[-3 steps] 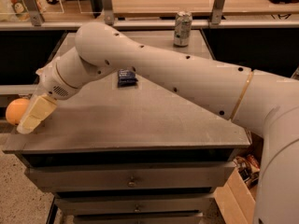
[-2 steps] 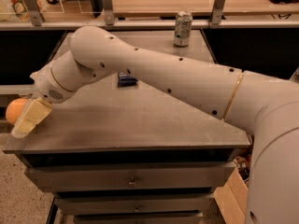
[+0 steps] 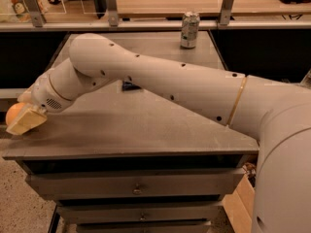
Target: Pick orange
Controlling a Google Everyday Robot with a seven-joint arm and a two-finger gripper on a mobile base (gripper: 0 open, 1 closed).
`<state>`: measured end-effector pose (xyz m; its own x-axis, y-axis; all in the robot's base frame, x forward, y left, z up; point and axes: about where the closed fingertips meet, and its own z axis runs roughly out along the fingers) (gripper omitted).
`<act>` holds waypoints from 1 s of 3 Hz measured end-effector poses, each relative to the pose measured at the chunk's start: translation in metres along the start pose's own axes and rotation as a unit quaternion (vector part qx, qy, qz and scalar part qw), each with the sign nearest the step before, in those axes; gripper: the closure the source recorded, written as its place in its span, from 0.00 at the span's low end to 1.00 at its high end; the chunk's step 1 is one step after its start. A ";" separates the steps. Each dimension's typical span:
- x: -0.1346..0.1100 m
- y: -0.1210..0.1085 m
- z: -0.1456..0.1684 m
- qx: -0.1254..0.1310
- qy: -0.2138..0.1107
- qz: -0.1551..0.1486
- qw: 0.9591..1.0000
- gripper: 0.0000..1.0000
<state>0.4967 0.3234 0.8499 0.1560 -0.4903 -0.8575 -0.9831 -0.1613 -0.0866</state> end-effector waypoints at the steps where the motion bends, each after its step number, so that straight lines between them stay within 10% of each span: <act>1: 0.001 0.002 0.002 0.000 -0.002 0.002 1.000 0.62; 3: -0.005 -0.006 -0.015 0.016 -0.015 0.001 1.000 0.91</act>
Offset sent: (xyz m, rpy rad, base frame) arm 0.0047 -0.0078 -0.0023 0.0268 0.0159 -0.0343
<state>0.5036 0.3137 0.8625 0.1522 -0.4637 -0.8728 -0.9859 -0.1332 -0.1012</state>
